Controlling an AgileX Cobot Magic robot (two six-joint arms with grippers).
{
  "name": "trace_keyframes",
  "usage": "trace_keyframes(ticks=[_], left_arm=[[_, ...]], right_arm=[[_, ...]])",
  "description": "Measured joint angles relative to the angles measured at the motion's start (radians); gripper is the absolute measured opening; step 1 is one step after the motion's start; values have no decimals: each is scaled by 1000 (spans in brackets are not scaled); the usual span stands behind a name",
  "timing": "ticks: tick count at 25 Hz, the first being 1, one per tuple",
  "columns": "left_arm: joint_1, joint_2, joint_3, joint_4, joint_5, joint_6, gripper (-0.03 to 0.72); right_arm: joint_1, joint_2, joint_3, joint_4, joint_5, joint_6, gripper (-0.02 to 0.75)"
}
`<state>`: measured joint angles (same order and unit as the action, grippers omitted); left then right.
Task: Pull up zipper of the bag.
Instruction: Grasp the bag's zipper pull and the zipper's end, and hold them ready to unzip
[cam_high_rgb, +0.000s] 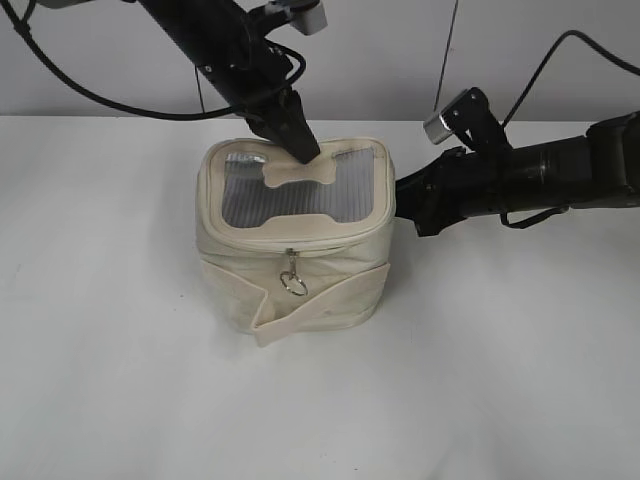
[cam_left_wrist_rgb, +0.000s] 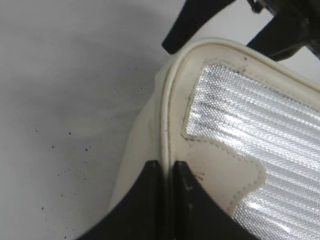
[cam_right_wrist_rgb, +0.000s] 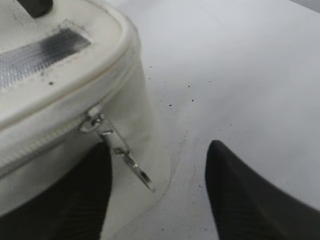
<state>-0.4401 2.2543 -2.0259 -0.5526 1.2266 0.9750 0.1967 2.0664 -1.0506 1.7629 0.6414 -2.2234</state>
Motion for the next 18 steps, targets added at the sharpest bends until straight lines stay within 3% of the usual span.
trace_keyframes(ticks=[2,4,9,18], left_arm=[[0,0,0,0,0,0,44],[0,0,0,0,-1,0,44],[0,0,0,0,-1,-10,44],[-2,0,0,1,-1,-70,44]], right_arm=[[8,1,-1,-43,-1,21,137],[8,1,-2,-79,-3,82,45],[1,-55,16,-172,-13,227,9],[-1,-269,240,-176,-40,323,9]])
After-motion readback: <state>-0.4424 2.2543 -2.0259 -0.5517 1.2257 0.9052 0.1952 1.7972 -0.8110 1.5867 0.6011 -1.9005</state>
